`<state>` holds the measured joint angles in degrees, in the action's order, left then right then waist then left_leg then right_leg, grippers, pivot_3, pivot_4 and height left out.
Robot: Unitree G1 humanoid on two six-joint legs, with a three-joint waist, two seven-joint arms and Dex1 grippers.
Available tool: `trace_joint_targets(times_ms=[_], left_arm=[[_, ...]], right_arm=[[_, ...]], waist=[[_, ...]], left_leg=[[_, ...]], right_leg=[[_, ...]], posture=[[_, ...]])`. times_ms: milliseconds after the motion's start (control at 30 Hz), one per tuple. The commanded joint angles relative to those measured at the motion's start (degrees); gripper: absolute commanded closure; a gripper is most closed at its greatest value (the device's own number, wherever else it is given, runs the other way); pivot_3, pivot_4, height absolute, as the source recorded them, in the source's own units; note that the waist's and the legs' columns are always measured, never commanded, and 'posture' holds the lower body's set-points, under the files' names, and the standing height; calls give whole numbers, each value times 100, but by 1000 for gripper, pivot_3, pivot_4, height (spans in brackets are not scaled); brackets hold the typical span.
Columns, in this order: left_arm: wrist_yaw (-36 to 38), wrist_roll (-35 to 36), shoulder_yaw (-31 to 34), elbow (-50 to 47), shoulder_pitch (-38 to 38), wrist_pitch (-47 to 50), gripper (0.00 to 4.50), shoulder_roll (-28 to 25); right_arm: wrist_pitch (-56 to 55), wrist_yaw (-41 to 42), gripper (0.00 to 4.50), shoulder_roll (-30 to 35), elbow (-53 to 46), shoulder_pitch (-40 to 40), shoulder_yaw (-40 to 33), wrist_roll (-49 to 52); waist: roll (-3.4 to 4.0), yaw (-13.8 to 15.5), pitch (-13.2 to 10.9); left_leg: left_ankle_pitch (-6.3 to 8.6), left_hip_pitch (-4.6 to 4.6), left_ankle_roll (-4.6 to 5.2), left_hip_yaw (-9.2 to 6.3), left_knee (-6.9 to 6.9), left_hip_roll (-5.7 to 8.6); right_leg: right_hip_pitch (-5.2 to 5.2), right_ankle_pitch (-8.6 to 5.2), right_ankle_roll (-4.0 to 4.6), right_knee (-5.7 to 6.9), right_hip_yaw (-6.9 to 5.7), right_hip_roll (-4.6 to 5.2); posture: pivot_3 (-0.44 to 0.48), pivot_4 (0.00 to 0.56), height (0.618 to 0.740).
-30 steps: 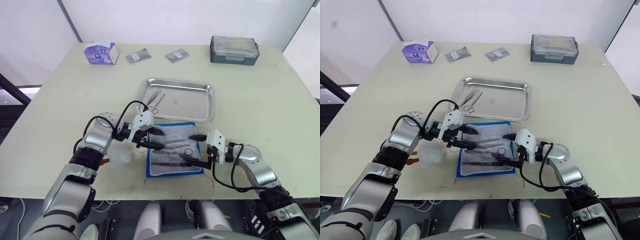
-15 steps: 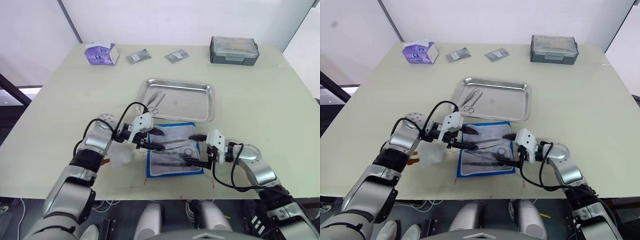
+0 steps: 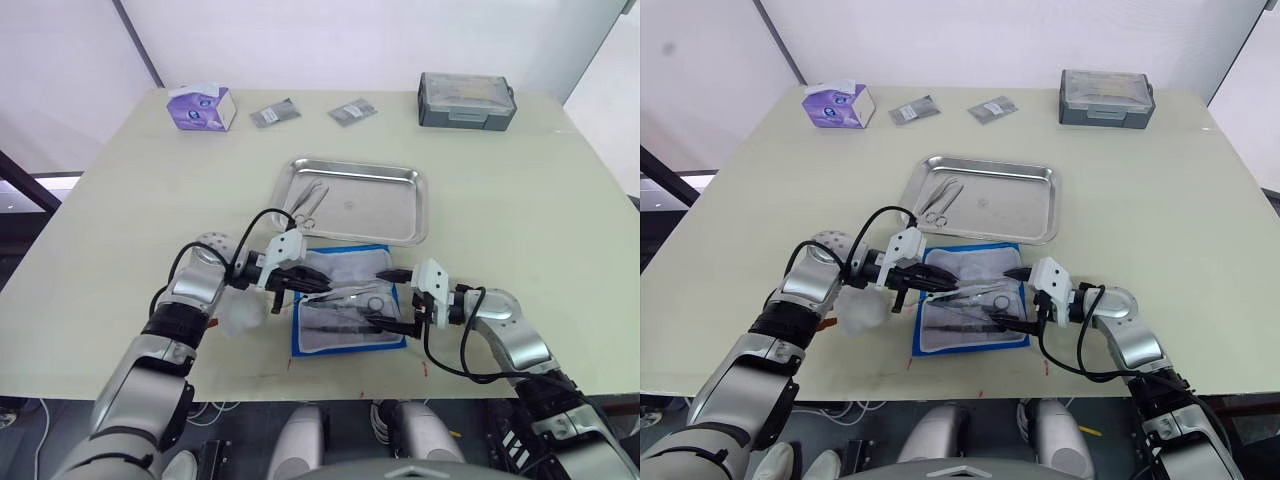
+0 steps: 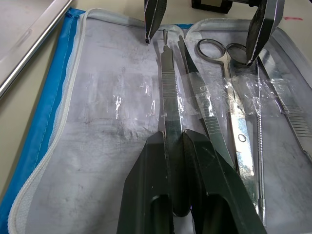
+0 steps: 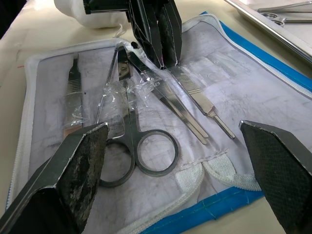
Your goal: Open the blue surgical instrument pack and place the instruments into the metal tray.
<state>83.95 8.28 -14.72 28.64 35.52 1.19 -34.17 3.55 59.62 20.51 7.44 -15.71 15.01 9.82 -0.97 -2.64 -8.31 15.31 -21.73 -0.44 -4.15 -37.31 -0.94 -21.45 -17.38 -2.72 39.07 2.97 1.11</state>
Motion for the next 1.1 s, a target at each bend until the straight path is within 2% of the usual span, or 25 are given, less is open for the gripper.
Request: trace_joint_targets(times_ms=[33,467,1100], left_arm=[[255,-58,-97,65,30,76,4466,-36],[618,-82,-88,-523,243,580,4466,-689],[855,311,-10,-1007,360,1327,4466,-1330]], right_arm=[[256,27,0,24,352,160,259,-162],[600,-11,0,26,438,38,370,-209],[909,-117,0,57,384,1,428,-240]], waist=[[0,-1,0],[3,-83,-4],[3,-118,-5]], left_leg=[[0,0,0,0,0,0],[0,-1,0,-4,0,-6],[0,0,0,-6,0,-7]], right_leg=[[0,0,0,0,0,0],[-3,0,0,3,-2,-7],[-4,0,0,9,-4,-8]], posture=[[0,150,738],[0,150,738],[0,150,738]])
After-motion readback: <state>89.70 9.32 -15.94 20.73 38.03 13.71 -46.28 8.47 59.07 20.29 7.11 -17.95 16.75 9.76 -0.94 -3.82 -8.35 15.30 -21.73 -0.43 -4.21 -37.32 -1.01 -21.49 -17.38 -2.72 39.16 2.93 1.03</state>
